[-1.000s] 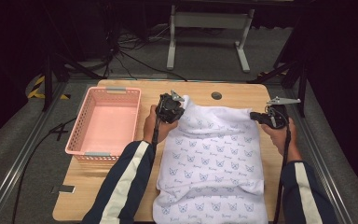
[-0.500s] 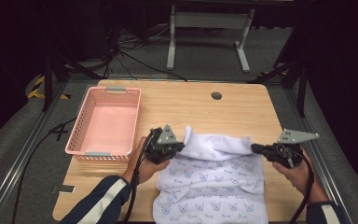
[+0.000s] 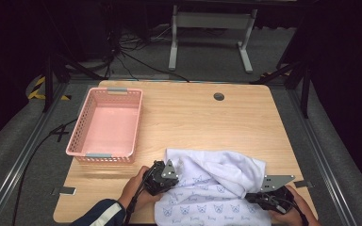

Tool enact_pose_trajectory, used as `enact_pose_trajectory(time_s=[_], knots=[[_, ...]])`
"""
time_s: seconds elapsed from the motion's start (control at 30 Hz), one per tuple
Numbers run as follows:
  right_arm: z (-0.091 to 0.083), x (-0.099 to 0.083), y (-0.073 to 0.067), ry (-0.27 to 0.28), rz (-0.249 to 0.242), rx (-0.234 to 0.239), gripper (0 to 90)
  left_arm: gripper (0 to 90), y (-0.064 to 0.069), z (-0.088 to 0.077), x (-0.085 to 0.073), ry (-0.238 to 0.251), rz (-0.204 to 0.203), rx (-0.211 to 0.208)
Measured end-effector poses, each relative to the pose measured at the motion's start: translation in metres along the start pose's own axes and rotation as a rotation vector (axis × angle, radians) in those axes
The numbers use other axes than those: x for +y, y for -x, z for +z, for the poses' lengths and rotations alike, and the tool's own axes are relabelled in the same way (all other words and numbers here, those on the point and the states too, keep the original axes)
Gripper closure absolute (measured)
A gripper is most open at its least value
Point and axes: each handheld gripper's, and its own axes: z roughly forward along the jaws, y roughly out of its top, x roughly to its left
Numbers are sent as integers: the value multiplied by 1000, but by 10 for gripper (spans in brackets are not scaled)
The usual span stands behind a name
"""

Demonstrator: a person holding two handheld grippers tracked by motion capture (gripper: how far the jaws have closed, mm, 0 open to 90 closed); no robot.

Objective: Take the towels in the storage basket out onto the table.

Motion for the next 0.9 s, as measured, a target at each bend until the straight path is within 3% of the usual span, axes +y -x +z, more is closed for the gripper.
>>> enact_pose_trajectory(time_s=[0.07, 0.1, 0.17, 0.2, 0.3, 0.37, 0.4, 0.53, 0.57, 0.6, 0.63, 0.67, 0.7, 0.73, 0.77, 0.83, 0.9], knots=[[2, 1, 2, 8, 11, -10, 870, 872, -5, 4, 3, 5, 1, 20], [5, 4, 4, 16, -10, -38, 871, 873, -8, 6, 6, -3, -5, 38], [9, 9, 11, 24, -12, -72, 872, 873, -17, 11, 12, -14, 5, 102], [11, 12, 17, 29, -3, -84, 873, 874, -19, 15, 15, -11, 5, 134], [18, 22, 32, 30, -1, -140, 873, 873, -35, 23, 23, -6, -43, 168], [23, 29, 45, 32, 7, -162, 873, 873, -43, 27, 28, -18, -31, 210], [26, 33, 51, 31, 5, -176, 872, 874, -49, 29, 31, -24, -44, 219], [37, 48, 75, 42, 27, -199, 873, 874, -72, 39, 40, -20, -79, 271], [40, 52, 81, 42, 28, -206, 873, 874, -72, 39, 40, -20, -79, 271], [40, 52, 81, 42, 28, -206, 873, 874, -79, 41, 43, -26, -89, 284], [44, 58, 89, 46, 37, -217, 873, 874, -83, 43, 44, -20, -99, 293], [46, 60, 93, 50, 32, -228, 873, 874, -95, 48, 49, -26, -112, 317], [46, 60, 93, 50, 32, -228, 873, 874, -95, 48, 49, -26, -112, 317], [50, 66, 103, 58, 46, -240, 873, 874, -105, 53, 55, -41, -124, 352], [50, 66, 103, 58, 46, -240, 873, 874, -105, 53, 55, -41, -124, 352], [56, 74, 114, 57, 63, -269, 873, 874, -118, 59, 63, -57, -146, 387], [59, 79, 120, 54, 69, -280, 873, 874, -125, 65, 68, -71, -129, 425]])
